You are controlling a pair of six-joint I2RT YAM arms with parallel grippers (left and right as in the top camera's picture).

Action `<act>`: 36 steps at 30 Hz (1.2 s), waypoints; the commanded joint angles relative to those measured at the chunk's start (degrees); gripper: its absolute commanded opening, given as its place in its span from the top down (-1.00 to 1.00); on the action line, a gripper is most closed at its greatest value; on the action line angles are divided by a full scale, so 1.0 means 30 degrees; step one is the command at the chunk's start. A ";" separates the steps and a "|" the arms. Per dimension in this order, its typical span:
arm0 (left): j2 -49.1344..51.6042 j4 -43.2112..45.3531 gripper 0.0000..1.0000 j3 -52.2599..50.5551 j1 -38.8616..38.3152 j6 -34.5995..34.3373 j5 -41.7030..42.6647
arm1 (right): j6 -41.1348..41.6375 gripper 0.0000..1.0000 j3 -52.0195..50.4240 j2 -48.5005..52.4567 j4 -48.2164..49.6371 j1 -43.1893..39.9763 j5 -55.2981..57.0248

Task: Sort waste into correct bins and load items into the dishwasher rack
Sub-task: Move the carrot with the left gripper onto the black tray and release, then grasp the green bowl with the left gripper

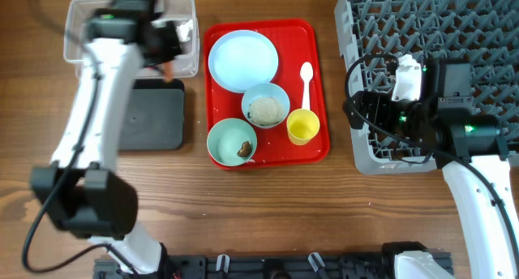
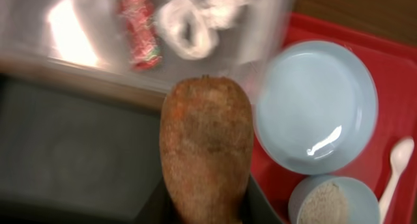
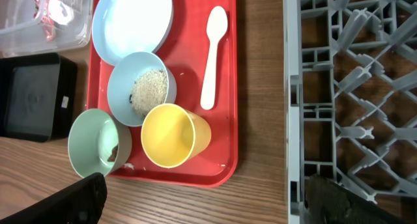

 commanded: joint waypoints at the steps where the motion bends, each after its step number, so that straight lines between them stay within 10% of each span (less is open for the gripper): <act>1: -0.1435 -0.2076 0.92 0.0160 0.2892 -0.7359 -0.0882 | -0.0211 -0.99 0.0277 0.0015 0.0095 0.0131 0.0313; 14: -0.0087 0.4313 0.92 -0.9923 0.5173 -2.0458 -0.3002 | -0.0204 -0.99 0.0277 0.0015 0.0291 0.0131 0.0306; 20: -0.0087 0.6987 -0.07 -1.1271 0.5173 -2.0050 -0.5202 | -0.0211 -0.99 0.0277 0.0015 0.0299 0.0131 0.0379; 26: -0.1260 0.8109 -0.72 -1.0127 0.4918 -1.0601 -0.4962 | -0.0204 -1.00 0.0277 0.0015 0.0321 0.0131 0.0379; 31: -0.3497 0.8094 -0.73 -0.9602 0.3009 -0.0772 0.0444 | -0.0204 -0.99 0.0277 0.0015 0.0401 0.0131 0.0379; 36: -0.4211 0.6047 -0.75 -0.9624 -0.1049 0.4335 0.3009 | -0.0189 -0.99 0.0277 0.0015 0.0546 0.0131 0.0379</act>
